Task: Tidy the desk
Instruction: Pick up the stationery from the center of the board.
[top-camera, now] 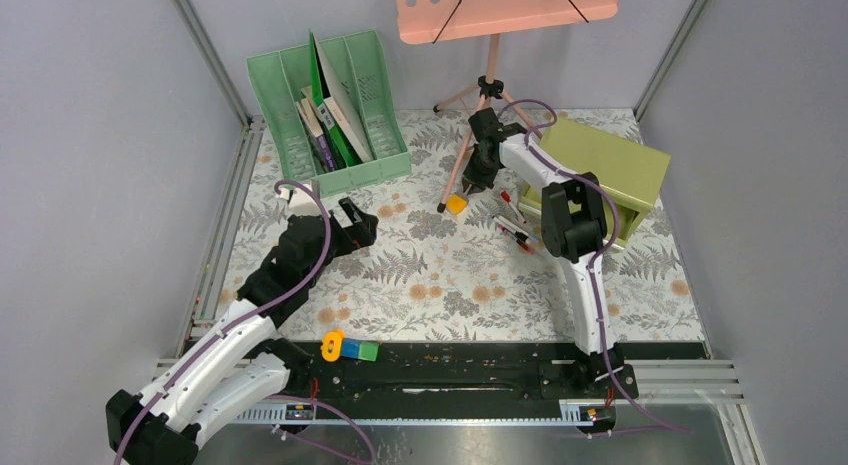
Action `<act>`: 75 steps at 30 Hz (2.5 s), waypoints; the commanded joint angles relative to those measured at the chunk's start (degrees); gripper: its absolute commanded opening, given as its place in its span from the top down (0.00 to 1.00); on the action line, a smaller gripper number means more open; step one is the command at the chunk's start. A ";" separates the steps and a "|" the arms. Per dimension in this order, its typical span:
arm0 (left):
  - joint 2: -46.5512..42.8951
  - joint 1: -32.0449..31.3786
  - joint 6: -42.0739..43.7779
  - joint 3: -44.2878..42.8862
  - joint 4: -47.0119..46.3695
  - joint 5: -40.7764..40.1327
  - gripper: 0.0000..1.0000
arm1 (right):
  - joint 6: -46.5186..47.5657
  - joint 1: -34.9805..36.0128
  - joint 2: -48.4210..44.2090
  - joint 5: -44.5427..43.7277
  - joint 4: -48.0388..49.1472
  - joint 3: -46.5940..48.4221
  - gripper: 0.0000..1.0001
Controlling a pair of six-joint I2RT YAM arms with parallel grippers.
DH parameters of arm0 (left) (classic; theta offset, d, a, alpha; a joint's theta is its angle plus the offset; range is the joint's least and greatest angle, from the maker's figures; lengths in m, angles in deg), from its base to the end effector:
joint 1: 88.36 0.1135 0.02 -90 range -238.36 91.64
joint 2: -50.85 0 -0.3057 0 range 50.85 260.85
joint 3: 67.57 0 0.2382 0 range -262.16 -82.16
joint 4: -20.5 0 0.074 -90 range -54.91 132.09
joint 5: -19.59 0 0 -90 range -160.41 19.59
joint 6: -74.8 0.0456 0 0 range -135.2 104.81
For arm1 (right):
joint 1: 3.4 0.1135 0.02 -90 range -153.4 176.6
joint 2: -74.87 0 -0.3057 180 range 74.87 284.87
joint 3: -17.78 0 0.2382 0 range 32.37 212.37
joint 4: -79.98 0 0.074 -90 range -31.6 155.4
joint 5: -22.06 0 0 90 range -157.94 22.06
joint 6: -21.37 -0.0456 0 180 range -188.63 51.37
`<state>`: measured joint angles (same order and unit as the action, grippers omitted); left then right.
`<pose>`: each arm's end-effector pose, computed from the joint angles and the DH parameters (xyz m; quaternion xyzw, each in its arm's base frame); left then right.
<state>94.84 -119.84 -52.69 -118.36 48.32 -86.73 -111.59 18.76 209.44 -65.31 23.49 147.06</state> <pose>0.1316 -0.0656 0.3118 -0.1230 0.8105 -0.2209 0.5283 0.4884 0.2012 0.2040 0.1695 0.9547 0.1499 0.1934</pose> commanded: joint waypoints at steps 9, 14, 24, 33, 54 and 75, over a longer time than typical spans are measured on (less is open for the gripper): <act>0.75 0.28 1.41 0.25 -2.45 -0.88 0.01 | -0.81 -0.79 5.00 2.36 -3.20 7.92 0.79; 0.74 0.29 1.46 -0.02 -2.23 -1.08 0.01 | 0.33 -0.84 5.25 4.33 -4.21 7.76 0.78; 1.61 0.27 1.20 -0.83 -0.82 -1.33 0.01 | 1.52 0.33 -3.56 6.26 2.02 -7.20 0.78; 1.63 0.31 0.85 -0.88 -0.59 -1.52 0.01 | 3.80 3.08 -8.91 8.51 4.68 -14.19 0.77; 1.94 0.36 0.76 -0.78 -0.78 -1.86 0.01 | 11.32 9.65 -12.69 -5.09 -3.83 -10.16 0.15; 2.11 0.29 1.20 -0.52 -0.75 -2.83 0.01 | 5.34 16.15 -1.49 -16.32 -6.57 0.14 0.16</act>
<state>96.82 -119.84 -52.45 -118.12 49.22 -87.67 -104.57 33.49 205.90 -77.88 19.33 142.78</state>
